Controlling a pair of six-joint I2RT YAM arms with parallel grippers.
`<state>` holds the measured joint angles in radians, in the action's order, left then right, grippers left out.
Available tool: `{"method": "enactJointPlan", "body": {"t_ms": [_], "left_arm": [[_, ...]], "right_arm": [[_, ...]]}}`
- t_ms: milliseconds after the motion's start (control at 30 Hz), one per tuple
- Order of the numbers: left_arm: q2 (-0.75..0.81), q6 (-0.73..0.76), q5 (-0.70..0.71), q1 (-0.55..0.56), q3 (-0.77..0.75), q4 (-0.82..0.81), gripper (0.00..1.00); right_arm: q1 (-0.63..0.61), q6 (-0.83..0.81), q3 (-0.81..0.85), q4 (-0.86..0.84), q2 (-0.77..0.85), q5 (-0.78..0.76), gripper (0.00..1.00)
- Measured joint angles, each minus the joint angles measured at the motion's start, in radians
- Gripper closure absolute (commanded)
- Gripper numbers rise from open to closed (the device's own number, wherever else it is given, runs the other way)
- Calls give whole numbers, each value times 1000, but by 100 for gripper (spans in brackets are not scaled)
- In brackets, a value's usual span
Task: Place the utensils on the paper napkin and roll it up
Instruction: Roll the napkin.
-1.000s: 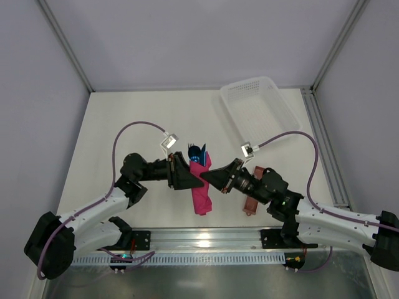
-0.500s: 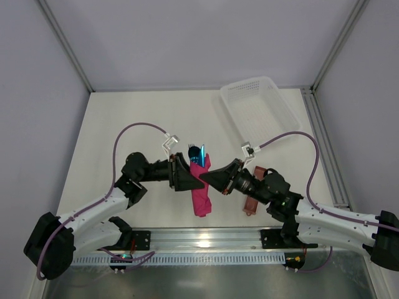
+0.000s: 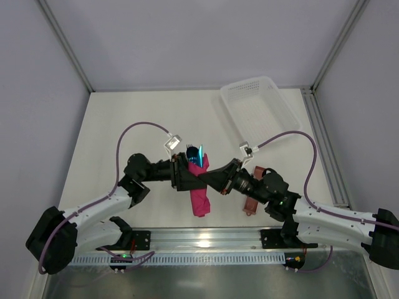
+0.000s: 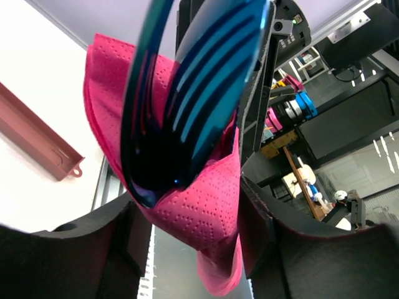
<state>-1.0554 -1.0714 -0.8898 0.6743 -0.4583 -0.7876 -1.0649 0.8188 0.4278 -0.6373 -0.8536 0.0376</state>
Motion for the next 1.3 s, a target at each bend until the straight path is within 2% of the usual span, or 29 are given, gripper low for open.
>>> {"method": "enactJointPlan", "body": {"t_ms": [233, 267, 367, 500, 533, 600, 700, 800, 933, 1167, 1200, 1300], "left_arm": [[-29, -50, -7, 4, 8, -98, 66], [-30, -53, -8, 4, 9, -102, 74], [-32, -56, -11, 5, 14, -115, 84], [-43, -58, -11, 7, 18, -115, 99], [-45, -57, -11, 8, 19, -114, 100], [-51, -54, -9, 8, 23, -113, 100], [-64, -48, -2, 6, 23, -108, 100], [-74, -40, 11, 6, 23, -99, 100], [-86, -25, 27, 6, 23, -88, 100], [-93, -1, 45, 6, -27, -51, 100], [-93, 5, 45, 6, -38, -47, 100], [-99, 13, 44, 6, -60, -42, 100]], "right_arm": [[1, -4, 0, 3, 0, -16, 96], [1, -4, 0, 3, 0, -18, 96], [2, -8, 0, 12, 2, -28, 96], [2, -21, 0, 59, 24, -38, 76], [2, -29, 0, 90, 40, -40, 68], [2, -39, 1, 140, 80, -43, 59], [2, -63, 1, 235, 170, -50, 50], [2, -89, 0, 308, 246, -50, 46], [2, -133, 0, 352, 259, -21, 47], [2, -172, 0, 392, 179, 36, 51], [2, -176, 0, 392, 164, 45, 57], [5, -183, 0, 384, 138, 67, 61]]}}
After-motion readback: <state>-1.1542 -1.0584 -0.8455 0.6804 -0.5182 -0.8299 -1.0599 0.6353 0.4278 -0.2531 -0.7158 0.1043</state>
